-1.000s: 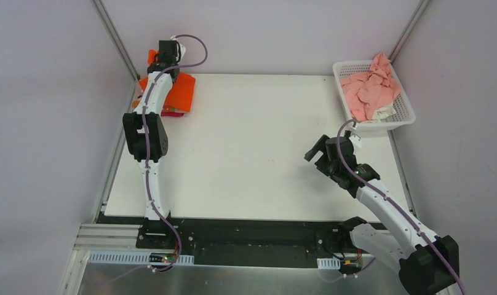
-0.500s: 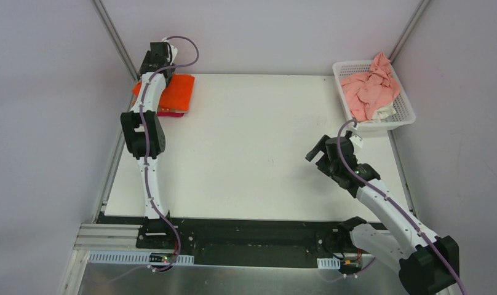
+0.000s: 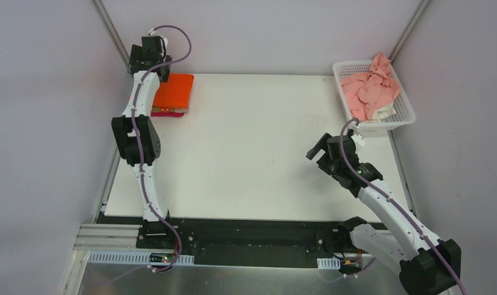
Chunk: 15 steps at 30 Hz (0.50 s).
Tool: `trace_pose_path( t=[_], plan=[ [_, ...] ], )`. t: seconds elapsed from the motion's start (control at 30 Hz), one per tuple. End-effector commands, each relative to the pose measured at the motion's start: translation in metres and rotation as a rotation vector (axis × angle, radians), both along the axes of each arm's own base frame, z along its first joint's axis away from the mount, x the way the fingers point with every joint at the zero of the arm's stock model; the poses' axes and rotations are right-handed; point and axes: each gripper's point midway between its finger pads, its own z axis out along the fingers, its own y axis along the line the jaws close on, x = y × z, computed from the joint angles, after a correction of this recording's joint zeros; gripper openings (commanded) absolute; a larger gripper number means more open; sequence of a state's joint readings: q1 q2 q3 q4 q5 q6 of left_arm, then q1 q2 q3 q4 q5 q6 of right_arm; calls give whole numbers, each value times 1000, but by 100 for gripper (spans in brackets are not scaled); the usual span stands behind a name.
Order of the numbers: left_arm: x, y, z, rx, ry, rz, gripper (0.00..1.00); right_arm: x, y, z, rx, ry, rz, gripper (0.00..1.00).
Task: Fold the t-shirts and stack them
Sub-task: Reset both arms
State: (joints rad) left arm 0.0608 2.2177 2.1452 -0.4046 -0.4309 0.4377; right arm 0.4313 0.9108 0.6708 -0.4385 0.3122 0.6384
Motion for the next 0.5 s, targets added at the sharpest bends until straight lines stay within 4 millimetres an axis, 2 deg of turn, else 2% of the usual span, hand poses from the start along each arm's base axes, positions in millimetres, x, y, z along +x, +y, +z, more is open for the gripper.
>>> trace_pose_path(
  t=[0.0, 0.1, 0.2, 0.23, 0.27, 0.3, 0.4, 0.47],
  plan=[
    [-41, -15, 98, -210, -287, 80, 99, 3, 3, 26, 22, -40, 9, 99],
    [-70, -44, 110, -450, -383, 110, 99, 1, 5, 30, 35, -39, 17, 99],
    [-110, -76, 108, -613, -421, 177, 99, -1, 7, 32, 52, -44, 24, 99],
    [-127, -85, 112, -661, -441, 182, 99, -2, 8, 33, 61, -42, 24, 99],
    [-137, -106, 94, -701, -396, 171, 99, -4, 8, 34, 66, -44, 27, 99],
    [-155, -121, 90, -725, -384, 163, 99, -5, 9, 36, 74, -49, 34, 99],
    [-200, -159, 54, -672, -309, 149, 99, -11, 8, 38, 68, -50, 53, 99],
    [-234, -178, 20, -650, -238, 169, 99, -16, 3, 37, 55, -42, 47, 99]
  ],
)
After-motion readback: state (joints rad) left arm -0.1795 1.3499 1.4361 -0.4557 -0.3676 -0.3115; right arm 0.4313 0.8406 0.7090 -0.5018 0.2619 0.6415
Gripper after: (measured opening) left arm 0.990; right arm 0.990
